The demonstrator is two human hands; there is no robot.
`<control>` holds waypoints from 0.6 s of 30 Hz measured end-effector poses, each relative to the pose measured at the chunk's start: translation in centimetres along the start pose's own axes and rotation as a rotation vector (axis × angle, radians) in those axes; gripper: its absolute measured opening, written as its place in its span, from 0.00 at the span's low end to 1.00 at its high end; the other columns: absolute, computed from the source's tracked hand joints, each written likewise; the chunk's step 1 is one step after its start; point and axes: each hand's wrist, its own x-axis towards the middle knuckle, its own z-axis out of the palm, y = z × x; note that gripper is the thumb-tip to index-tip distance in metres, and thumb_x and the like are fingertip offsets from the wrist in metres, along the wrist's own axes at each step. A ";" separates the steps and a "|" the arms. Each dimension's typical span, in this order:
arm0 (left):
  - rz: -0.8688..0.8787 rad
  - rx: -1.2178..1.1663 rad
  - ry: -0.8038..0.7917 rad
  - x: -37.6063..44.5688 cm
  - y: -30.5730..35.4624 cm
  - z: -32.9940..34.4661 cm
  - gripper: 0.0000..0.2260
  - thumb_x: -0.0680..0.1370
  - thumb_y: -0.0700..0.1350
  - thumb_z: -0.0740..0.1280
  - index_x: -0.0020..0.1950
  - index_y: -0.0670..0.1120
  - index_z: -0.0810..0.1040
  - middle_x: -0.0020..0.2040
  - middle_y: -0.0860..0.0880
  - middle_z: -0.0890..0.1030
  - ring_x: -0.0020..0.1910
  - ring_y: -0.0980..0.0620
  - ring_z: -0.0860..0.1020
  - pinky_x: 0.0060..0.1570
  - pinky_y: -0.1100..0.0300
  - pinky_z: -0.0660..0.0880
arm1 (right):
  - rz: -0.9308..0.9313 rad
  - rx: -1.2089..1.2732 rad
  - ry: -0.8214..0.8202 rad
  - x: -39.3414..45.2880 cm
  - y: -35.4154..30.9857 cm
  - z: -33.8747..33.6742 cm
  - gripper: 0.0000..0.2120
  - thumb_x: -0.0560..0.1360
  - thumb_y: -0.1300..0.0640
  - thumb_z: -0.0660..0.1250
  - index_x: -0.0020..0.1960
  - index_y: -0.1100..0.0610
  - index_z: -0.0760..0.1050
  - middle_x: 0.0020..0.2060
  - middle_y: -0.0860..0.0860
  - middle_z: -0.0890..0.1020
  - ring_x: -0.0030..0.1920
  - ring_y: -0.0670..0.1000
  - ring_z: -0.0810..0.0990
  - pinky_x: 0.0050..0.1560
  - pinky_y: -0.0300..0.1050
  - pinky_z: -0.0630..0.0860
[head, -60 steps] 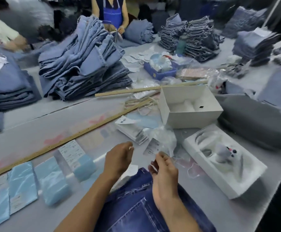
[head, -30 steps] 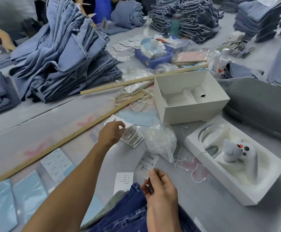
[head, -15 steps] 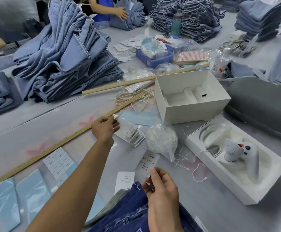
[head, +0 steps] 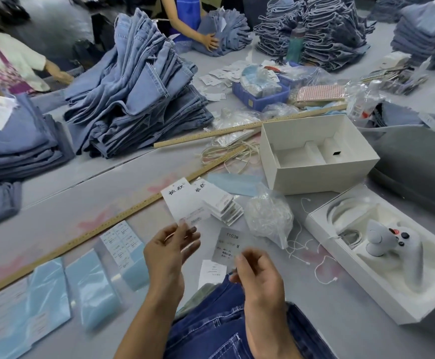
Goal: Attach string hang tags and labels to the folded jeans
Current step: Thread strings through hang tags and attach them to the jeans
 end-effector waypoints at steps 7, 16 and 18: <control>0.098 0.077 0.068 -12.1 0.6 -9.9 0.04 0.75 0.35 0.70 0.49 0.37 0.81 0.37 0.36 0.85 0.33 0.41 0.85 0.28 0.58 0.81 | -0.040 0.048 -0.353 -5.1 -2.5 1.4 0.07 0.75 0.55 0.70 0.48 0.59 0.78 0.45 0.54 0.85 0.47 0.47 0.84 0.49 0.36 0.78; -0.046 0.135 -0.160 -21.3 0.2 -14.0 0.04 0.73 0.32 0.74 0.39 0.37 0.86 0.35 0.33 0.83 0.30 0.40 0.84 0.27 0.58 0.79 | 0.125 0.134 -0.264 -11.1 -2.9 0.4 0.08 0.70 0.59 0.69 0.46 0.62 0.78 0.48 0.65 0.84 0.45 0.57 0.85 0.46 0.52 0.84; -0.065 0.142 -0.237 -22.1 0.1 -14.6 0.02 0.73 0.33 0.75 0.43 0.38 0.85 0.36 0.35 0.84 0.32 0.41 0.84 0.30 0.56 0.80 | 0.087 0.010 -0.278 -11.8 -2.9 -0.2 0.08 0.70 0.54 0.74 0.45 0.57 0.81 0.50 0.65 0.84 0.49 0.59 0.83 0.55 0.60 0.80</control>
